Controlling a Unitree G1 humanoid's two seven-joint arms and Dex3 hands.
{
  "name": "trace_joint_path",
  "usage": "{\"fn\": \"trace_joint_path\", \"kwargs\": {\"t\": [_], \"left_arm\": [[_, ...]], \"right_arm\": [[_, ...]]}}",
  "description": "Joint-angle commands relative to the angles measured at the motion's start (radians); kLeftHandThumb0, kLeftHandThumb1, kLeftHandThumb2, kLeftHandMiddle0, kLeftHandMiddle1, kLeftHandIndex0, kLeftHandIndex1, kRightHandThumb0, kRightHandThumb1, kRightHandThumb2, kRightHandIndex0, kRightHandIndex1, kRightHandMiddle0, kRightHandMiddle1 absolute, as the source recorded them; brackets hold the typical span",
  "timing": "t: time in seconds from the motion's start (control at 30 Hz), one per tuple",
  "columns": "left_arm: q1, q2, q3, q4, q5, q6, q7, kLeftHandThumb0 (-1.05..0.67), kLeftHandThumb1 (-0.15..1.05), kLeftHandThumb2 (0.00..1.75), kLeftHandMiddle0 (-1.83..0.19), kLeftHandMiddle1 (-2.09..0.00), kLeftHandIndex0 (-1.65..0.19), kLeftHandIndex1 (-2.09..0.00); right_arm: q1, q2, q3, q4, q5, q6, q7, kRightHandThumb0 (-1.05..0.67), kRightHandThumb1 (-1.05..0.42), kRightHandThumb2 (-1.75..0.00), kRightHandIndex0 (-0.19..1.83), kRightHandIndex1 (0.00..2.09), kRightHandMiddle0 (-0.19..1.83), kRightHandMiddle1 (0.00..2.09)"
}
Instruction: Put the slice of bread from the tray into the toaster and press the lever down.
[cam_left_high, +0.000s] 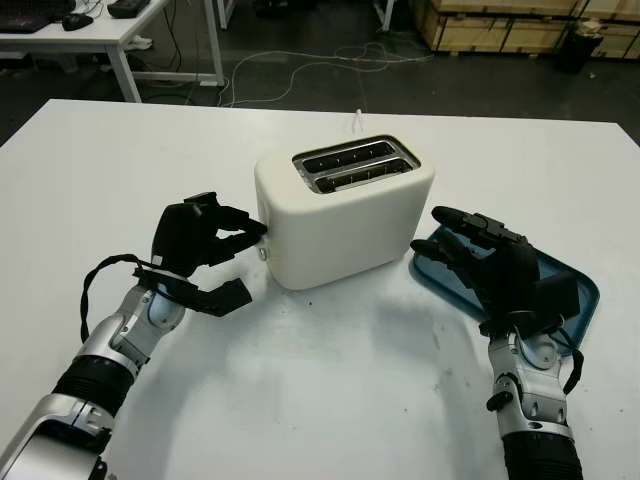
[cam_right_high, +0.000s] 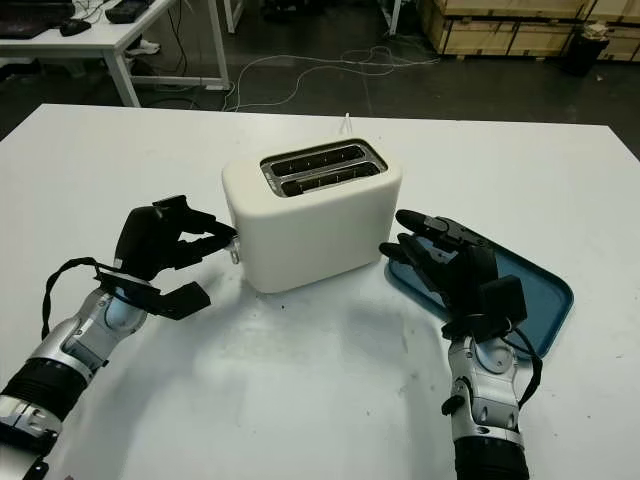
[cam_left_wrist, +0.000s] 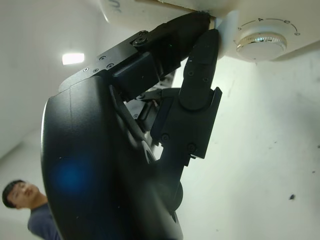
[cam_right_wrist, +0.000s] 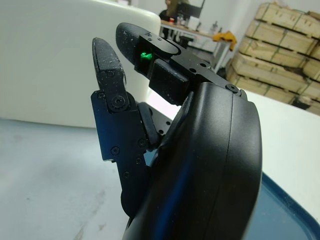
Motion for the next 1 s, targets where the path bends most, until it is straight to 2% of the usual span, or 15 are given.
{"fn": "trace_joint_path", "kwargs": {"t": [0.0,0.23,0.57,0.97], "left_arm": [[0.014,-0.077,-0.123,-0.026,0.070,-0.012,-0.122,-0.37,0.92,0.14,-0.67,-1.55,-1.13,-0.06],[-0.009,-0.076,-0.104,-0.032,0.066,-0.024,-0.102,-0.35,0.92,0.07,-0.76,-1.47,-1.18,-0.08],[-0.006,-0.070,-0.099,-0.041,0.075,-0.018,-0.089,-0.35,0.92,0.09,-0.75,-1.40,-1.19,-0.08],[-0.038,-0.041,-0.050,-0.074,0.075,-0.043,-0.039,-0.35,0.92,0.02,-0.78,-1.43,-1.20,-0.08]], "right_arm": [[0.002,-0.001,0.000,0.008,-0.005,-0.014,0.002,-0.46,-0.87,0.00,1.30,0.00,1.11,0.00],[-0.002,-0.003,0.001,0.007,-0.008,-0.009,0.000,-0.45,-0.88,0.00,1.29,0.00,1.11,0.00],[-0.007,-0.004,0.007,0.002,-0.014,0.000,-0.001,-0.47,-0.88,0.00,1.27,0.00,1.09,0.00],[-0.004,0.000,0.018,0.009,-0.019,-0.009,-0.003,-0.46,-0.88,0.00,1.28,0.01,1.10,0.01]]}}
